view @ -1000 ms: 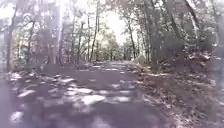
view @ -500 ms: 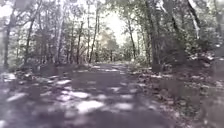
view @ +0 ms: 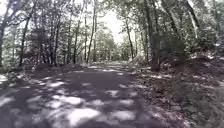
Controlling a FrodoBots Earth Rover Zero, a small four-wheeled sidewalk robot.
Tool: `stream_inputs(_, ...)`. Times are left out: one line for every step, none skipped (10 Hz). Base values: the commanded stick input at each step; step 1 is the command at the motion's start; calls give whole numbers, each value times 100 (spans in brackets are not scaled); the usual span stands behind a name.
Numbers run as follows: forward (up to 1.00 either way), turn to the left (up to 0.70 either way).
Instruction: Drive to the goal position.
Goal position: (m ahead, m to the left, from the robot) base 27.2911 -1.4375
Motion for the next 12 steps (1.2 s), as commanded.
stream_inputs(45, -27)
stream_inputs(45, -13)
stream_inputs(45, 0)
stream_inputs(45, 0)
stream_inputs(45, 0)
stream_inputs(45, 0)
stream_inputs(45, 0)
stream_inputs(45, 0)
stream_inputs(45, 0)
stream_inputs(45, 0)
stream_inputs(45, 0)
stream_inputs(45, 0)
